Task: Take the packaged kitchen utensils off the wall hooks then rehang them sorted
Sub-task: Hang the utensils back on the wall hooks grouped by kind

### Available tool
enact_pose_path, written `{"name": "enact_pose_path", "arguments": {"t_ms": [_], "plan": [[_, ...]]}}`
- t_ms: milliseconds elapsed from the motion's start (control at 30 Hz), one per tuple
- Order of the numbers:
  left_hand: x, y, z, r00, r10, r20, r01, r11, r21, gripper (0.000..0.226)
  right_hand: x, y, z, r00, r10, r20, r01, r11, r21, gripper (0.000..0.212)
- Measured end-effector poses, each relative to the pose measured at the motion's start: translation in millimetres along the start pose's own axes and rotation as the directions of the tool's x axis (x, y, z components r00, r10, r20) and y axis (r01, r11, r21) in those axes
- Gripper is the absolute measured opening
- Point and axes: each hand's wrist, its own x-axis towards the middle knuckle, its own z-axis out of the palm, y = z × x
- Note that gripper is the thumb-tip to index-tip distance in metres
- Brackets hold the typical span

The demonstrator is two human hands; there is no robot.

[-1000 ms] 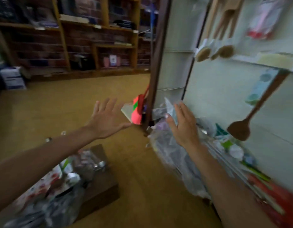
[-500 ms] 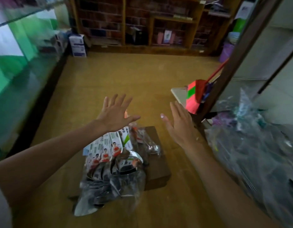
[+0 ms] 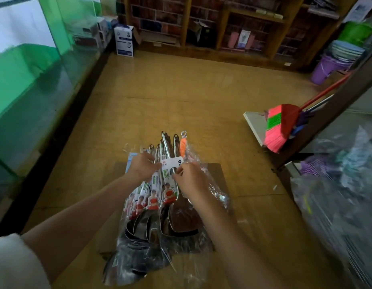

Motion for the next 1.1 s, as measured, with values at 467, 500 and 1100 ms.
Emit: {"name": "enact_pose_path", "arguments": {"t_ms": [467, 500, 1100], "plan": [[23, 39, 6, 0.970, 0.211, -0.122, -0.181, 0.959, 0.220, 0.029, -4, -8, 13, 0.984, 0.114, -0.134, -0.131, 0.984, -0.124, 0.049], [28, 44, 7, 0.985, 0.151, -0.082, -0.133, 0.972, 0.194, 0.041, -7, -3, 12, 0.981, 0.130, -0.142, -0.143, 0.986, -0.083, 0.055], [24, 78, 13, 1.000, -0.013, -0.026, 0.013, 1.000, 0.011, 0.040, -18, 13, 2, 0.988, 0.139, 0.061, -0.150, 0.951, 0.271, 0.030]]}}
